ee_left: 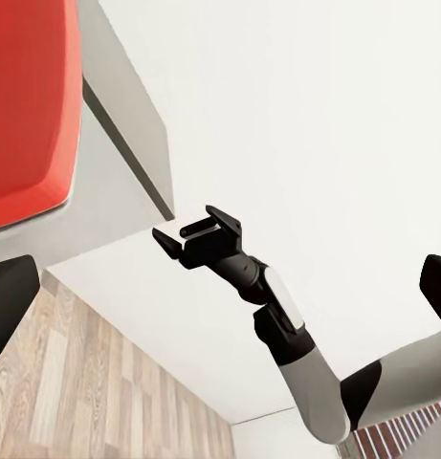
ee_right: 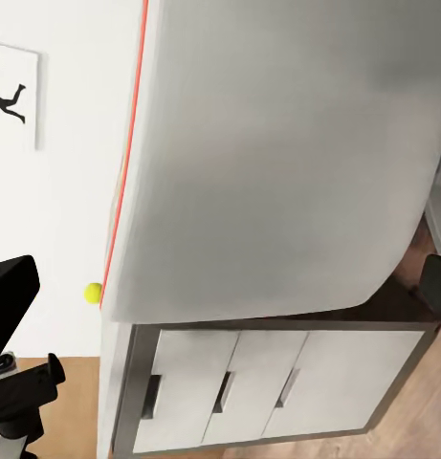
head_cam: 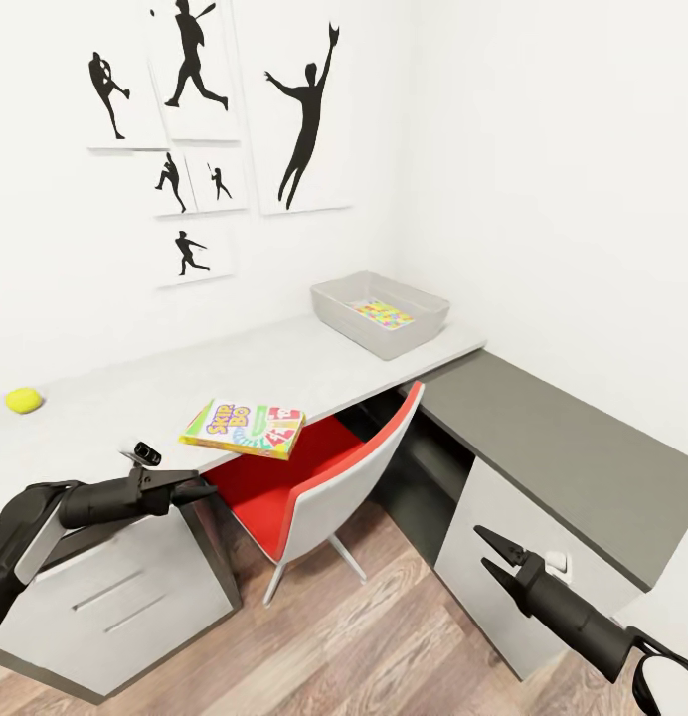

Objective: Put all the toys in the child's room - the three board games (two on the bed and one on the table), the two jigsaw puzzles on the table, and the tennis ball on the table - inside the toy box on the table in the child's room.

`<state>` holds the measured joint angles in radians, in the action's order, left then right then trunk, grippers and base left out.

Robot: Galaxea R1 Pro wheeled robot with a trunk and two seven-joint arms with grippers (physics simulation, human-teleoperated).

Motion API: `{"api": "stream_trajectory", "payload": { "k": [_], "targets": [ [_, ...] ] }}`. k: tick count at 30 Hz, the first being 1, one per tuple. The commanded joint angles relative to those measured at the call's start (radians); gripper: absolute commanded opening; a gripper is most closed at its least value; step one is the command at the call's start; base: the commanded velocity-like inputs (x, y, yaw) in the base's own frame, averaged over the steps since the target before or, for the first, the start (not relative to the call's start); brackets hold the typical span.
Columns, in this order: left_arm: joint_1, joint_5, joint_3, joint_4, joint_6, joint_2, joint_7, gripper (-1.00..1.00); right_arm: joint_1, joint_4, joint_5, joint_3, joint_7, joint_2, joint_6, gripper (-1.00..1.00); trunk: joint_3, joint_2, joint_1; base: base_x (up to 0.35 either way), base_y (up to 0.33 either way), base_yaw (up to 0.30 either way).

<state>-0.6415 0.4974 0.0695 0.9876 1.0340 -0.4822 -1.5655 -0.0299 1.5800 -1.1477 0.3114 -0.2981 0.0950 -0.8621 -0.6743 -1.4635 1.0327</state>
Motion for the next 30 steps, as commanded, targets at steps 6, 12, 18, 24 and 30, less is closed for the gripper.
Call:
{"api": "stream_trajectory", "payload": {
  "k": [6,12,18,24,30],
  "targets": [
    [-0.001,0.000,0.001,0.000,0.011,-0.001,-0.005,1.00,-0.001,0.000,0.005,0.002,-0.006,0.000,-0.005,1.00,-0.001,0.000,0.000,0.000,0.000,0.000],
    [-0.001,0.000,0.003,-0.001,0.011,0.001,-0.005,1.00,-0.001,0.000,0.005,0.002,-0.006,0.000,-0.005,1.00,-0.001,0.000,0.000,0.000,0.000,0.000],
    [-0.002,0.000,0.002,-0.015,0.011,0.003,-0.005,1.00,-0.001,0.000,0.005,0.002,-0.005,0.000,-0.005,1.00,-0.001,0.000,0.000,0.000,0.000,0.000],
    [-0.007,-0.001,-0.001,-0.038,0.007,-0.003,-0.005,1.00,-0.001,-0.001,0.005,0.002,-0.005,0.000,-0.005,1.00,-0.001,0.000,0.000,0.000,0.000,0.000],
    [-0.013,-0.001,-0.009,-0.134,0.005,-0.003,0.099,1.00,-0.001,-0.002,0.005,0.002,-0.004,0.000,-0.005,1.00,-0.001,0.000,0.000,0.000,0.000,0.000]
  ]
}}
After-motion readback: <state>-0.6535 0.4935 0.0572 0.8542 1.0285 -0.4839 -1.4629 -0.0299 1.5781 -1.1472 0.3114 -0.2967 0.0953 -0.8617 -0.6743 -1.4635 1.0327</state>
